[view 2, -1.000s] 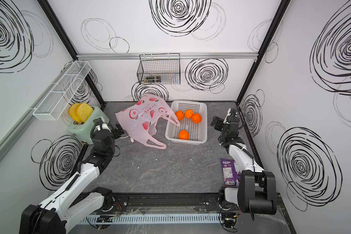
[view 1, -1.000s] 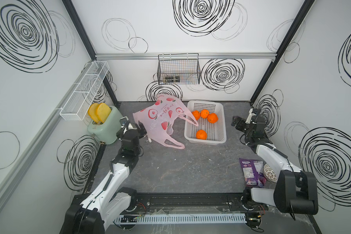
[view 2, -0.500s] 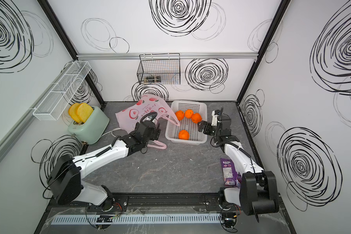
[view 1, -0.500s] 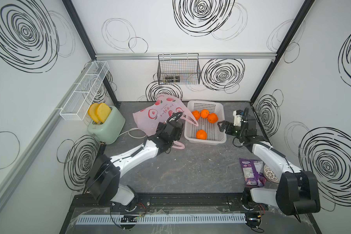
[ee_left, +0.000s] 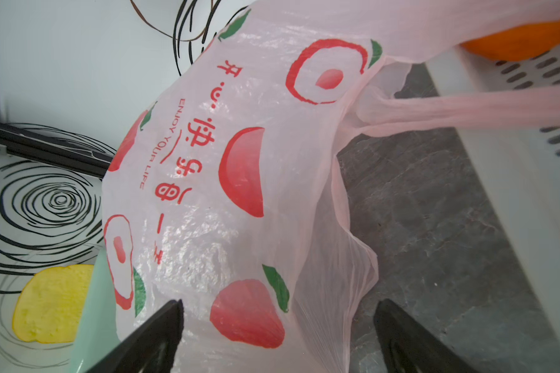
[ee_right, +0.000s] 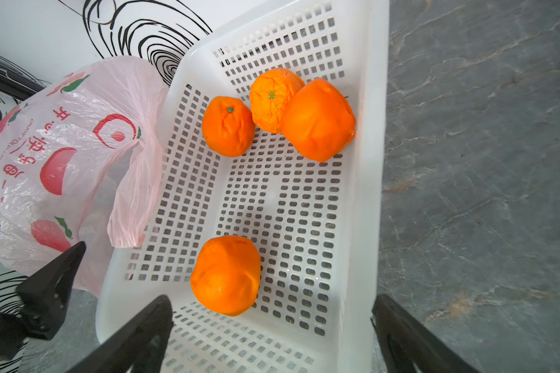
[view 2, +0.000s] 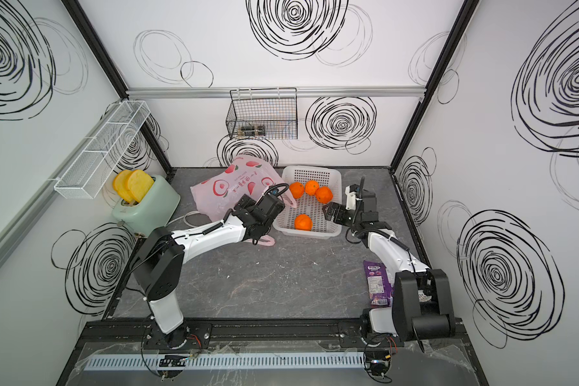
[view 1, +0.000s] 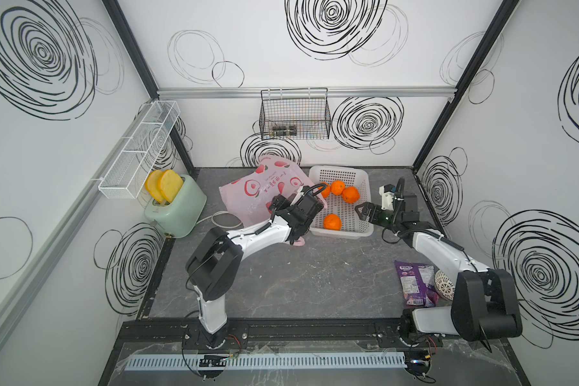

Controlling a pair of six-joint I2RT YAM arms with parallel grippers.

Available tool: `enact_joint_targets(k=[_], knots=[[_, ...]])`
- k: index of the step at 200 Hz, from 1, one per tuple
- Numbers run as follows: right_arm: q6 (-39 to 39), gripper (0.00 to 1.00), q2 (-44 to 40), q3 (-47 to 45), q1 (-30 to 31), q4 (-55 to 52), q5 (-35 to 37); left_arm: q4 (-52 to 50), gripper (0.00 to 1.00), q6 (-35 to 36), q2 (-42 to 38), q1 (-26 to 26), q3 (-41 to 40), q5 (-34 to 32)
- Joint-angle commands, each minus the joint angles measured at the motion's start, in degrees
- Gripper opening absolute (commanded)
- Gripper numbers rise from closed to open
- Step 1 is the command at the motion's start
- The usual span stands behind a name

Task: Place the oranges into plastic bags & tie knots
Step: Open the plastic bag at the center of the board.

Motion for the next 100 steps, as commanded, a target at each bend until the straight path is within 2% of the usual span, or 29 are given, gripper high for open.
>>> enact_joint_targets(k=[1,42,57,85,100], knots=[[-0.1,0.98,-0.6,2.2,0.2,-0.3,-2.2,4.0,0.96,5.9,1.7,1.9,1.7,-4.9],[0.2,0.98,-1.2,3.1,0.5,-2.0,-0.1,11.2,0.96,10.9,3.3,5.2,0.8,-2.8],[0.7,0.98,-0.7,4.1,0.7,-3.4,1.8,12.3,1.0,12.2,4.3,6.2,1.1,-0.9],[1.1,0.99,-0.2,4.9,0.6,-3.3,1.6,13.8,0.89,13.9,5.8,7.1,1.3,1.9],[1.1,0.99,0.0,5.1,0.7,-2.8,2.0,13.9,0.75,14.2,5.9,7.2,1.4,2.3]])
